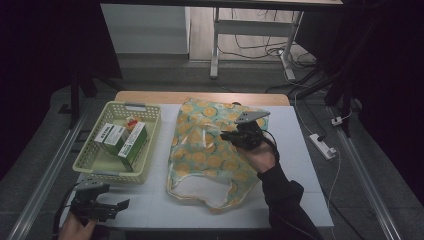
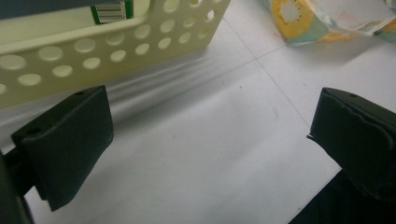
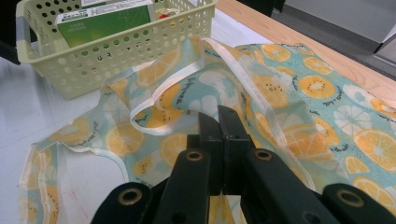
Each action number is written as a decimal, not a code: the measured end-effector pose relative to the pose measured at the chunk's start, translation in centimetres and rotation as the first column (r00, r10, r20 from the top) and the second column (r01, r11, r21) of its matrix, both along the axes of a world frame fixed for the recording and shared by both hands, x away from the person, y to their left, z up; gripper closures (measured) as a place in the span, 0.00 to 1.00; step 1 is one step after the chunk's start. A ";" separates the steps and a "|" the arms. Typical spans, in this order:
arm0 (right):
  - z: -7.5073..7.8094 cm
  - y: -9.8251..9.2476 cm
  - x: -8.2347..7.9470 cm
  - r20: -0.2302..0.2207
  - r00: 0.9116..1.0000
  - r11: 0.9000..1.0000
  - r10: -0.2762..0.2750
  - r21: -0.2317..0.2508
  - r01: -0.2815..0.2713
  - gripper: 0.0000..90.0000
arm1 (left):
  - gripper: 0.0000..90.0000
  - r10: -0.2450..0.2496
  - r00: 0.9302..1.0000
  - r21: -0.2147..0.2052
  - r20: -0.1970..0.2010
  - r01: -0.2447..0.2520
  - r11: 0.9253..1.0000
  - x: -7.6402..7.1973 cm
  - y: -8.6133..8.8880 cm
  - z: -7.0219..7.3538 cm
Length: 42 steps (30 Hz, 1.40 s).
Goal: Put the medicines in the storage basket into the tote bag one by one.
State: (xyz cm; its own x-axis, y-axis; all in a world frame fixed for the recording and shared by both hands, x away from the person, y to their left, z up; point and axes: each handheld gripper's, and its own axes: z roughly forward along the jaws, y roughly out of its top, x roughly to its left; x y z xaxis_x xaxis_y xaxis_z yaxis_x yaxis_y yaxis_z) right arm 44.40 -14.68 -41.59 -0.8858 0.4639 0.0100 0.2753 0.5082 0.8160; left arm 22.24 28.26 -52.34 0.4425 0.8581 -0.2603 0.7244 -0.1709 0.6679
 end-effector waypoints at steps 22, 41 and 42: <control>-0.1 -0.2 0.2 0.000 1.000 1.000 -0.004 -0.004 0.004 0.99 | 0.00 -0.037 0.998 -0.026 0.055 0.039 0.999 -0.2 0.1 1.6; -0.2 -0.2 0.3 -0.005 1.000 1.000 0.001 -0.009 -0.001 0.99 | 0.00 -0.036 0.991 0.003 0.131 0.036 0.999 0.4 0.4 4.6; -0.3 -0.2 0.3 -0.005 1.000 1.000 0.001 -0.010 -0.001 0.99 | 0.00 -0.031 0.991 0.003 0.132 0.031 1.000 0.5 0.5 4.7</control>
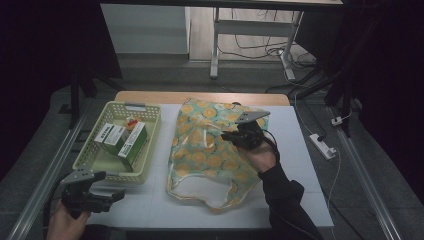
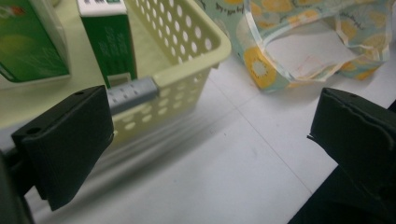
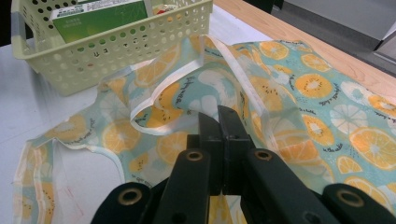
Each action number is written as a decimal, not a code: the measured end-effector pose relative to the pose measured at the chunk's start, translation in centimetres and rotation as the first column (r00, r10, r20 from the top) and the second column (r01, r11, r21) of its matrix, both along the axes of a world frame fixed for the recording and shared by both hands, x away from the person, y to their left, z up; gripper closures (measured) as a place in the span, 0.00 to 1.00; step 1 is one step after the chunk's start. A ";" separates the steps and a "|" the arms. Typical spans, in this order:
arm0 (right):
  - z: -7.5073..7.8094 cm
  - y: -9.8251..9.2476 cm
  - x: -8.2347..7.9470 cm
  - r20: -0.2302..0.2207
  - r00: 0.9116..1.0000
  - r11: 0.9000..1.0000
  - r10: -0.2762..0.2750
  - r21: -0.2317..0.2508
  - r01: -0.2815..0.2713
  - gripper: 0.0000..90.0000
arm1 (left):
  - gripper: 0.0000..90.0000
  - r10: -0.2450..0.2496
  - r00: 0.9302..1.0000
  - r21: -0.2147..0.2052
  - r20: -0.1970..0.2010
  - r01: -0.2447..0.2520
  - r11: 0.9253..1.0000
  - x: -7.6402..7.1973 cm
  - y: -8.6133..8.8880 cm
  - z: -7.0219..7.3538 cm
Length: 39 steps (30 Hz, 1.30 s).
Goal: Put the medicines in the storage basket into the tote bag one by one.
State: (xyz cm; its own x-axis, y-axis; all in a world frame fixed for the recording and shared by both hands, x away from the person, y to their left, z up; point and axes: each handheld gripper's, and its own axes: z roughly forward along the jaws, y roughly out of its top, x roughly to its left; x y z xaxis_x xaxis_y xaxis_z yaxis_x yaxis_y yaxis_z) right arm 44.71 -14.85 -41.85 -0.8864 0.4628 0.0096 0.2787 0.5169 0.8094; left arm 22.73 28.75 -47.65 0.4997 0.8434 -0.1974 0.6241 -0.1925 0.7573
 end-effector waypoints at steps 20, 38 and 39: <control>-0.1 0.1 0.1 -0.006 1.000 1.000 0.001 -0.003 -0.001 0.99 | 0.00 0.117 0.993 0.061 -0.001 -0.117 0.991 4.4 2.8 0.9; -0.2 0.2 0.0 -0.007 1.000 1.000 0.001 -0.006 -0.001 0.99 | 0.00 0.205 0.978 0.101 -0.040 -0.200 0.974 9.1 5.8 1.3; -0.2 0.2 0.0 -0.009 1.000 1.000 0.003 -0.008 -0.003 0.99 | 0.00 0.207 0.977 0.101 -0.041 -0.202 0.974 9.5 5.9 1.3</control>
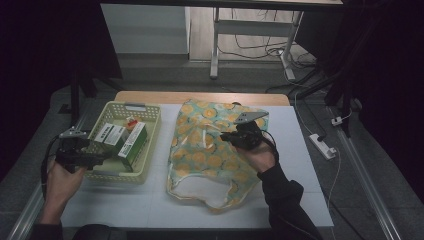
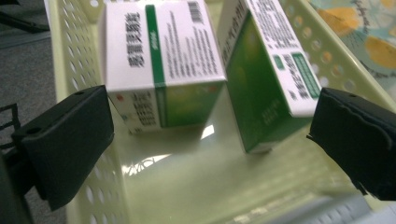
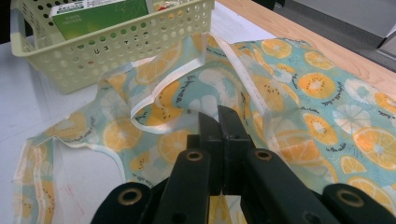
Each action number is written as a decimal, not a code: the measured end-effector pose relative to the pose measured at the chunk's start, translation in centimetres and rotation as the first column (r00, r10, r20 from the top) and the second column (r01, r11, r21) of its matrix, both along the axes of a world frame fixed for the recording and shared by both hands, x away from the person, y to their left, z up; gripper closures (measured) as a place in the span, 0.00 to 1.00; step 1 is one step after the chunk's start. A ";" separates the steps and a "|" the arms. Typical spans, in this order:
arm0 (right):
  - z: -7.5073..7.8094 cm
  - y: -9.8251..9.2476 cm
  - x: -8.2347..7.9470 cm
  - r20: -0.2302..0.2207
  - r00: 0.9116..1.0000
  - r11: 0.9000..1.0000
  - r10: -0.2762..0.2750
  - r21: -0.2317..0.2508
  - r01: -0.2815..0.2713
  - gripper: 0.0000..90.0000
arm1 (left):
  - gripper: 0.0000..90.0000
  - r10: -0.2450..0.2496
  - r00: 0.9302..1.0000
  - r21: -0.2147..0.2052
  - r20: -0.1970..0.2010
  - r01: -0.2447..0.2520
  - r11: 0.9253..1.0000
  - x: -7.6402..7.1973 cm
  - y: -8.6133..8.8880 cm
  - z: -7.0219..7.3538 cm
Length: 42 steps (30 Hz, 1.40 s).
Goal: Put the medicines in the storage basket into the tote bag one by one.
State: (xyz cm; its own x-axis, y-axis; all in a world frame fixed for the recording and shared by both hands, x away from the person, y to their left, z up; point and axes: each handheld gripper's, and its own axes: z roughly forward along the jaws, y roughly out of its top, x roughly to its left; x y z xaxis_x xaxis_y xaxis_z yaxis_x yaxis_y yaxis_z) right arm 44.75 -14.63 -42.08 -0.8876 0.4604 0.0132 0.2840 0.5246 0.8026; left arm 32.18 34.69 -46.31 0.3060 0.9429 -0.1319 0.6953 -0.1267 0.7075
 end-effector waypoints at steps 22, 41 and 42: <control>-0.1 0.1 0.1 -0.003 1.000 1.000 0.005 -0.005 -0.005 0.99 | 0.00 0.000 0.990 0.074 -0.143 0.010 0.997 6.5 0.6 -1.4; -0.2 0.0 0.1 -0.002 1.000 1.000 0.006 -0.006 -0.006 0.99 | 0.17 0.000 0.967 0.118 -0.256 0.031 0.993 7.6 -0.4 -1.6; -0.2 0.0 0.1 -0.002 1.000 1.000 0.006 -0.005 -0.006 0.99 | 0.17 0.002 0.966 0.119 -0.258 0.030 0.992 7.6 -0.4 -1.6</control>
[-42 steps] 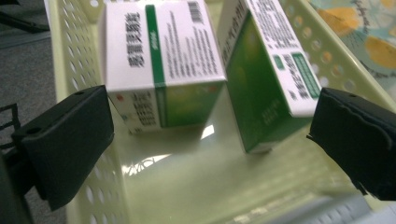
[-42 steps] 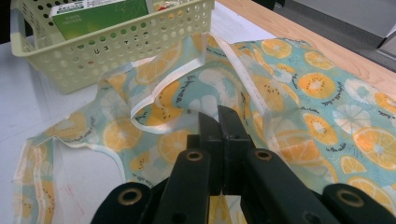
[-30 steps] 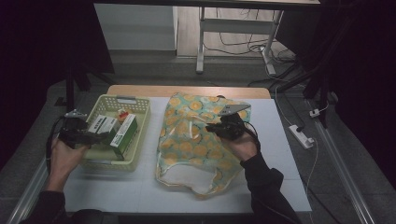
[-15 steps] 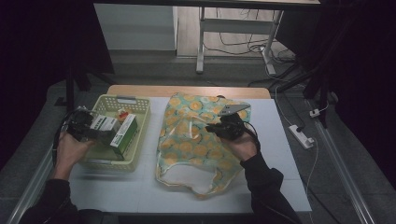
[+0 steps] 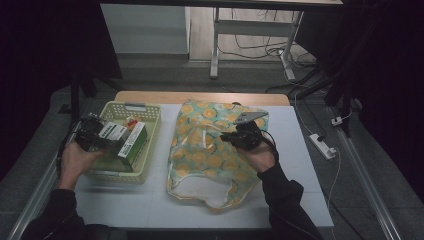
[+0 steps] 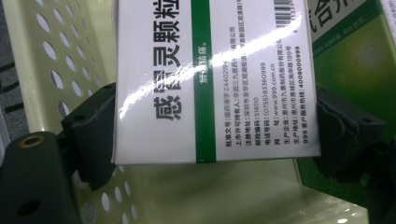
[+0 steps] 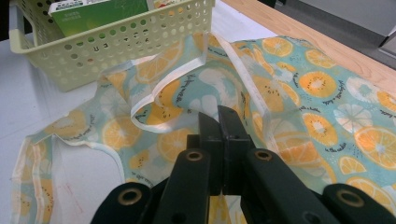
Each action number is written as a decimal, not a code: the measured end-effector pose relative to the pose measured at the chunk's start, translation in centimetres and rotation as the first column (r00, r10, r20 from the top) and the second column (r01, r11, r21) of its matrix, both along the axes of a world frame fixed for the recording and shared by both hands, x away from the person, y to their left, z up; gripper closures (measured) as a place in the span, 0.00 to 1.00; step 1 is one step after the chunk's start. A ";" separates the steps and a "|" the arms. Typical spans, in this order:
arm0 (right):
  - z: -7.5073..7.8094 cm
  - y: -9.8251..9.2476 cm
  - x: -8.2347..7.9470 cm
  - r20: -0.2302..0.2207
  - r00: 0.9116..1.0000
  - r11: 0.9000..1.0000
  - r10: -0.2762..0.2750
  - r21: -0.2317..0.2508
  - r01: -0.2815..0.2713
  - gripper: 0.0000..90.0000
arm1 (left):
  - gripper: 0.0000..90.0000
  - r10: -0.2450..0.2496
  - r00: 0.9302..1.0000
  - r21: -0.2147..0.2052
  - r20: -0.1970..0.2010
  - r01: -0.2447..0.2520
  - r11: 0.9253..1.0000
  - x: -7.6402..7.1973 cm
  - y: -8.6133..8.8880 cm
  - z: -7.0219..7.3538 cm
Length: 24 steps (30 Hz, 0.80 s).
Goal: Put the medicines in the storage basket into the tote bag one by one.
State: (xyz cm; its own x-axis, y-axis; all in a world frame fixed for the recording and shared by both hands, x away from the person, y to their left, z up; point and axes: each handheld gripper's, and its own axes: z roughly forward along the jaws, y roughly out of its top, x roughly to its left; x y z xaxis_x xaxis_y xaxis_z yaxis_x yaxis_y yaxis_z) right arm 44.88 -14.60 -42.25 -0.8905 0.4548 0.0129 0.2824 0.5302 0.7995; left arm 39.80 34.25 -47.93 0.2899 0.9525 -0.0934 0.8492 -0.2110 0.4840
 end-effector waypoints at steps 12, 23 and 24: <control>0.1 -0.1 0.0 0.004 1.000 1.000 -0.003 0.004 0.003 0.99 | 0.19 0.042 0.995 -0.040 0.085 -0.039 0.998 -1.3 0.6 1.8; 0.2 -0.2 0.0 0.005 1.000 1.000 -0.007 0.010 0.007 0.99 | 0.19 0.046 0.978 -0.070 0.202 -0.033 0.997 -3.5 1.3 4.4; 0.2 -0.2 0.0 0.005 1.000 1.000 -0.007 0.011 0.007 0.99 | 0.19 0.045 0.977 -0.068 0.208 -0.031 0.997 -3.7 1.3 4.6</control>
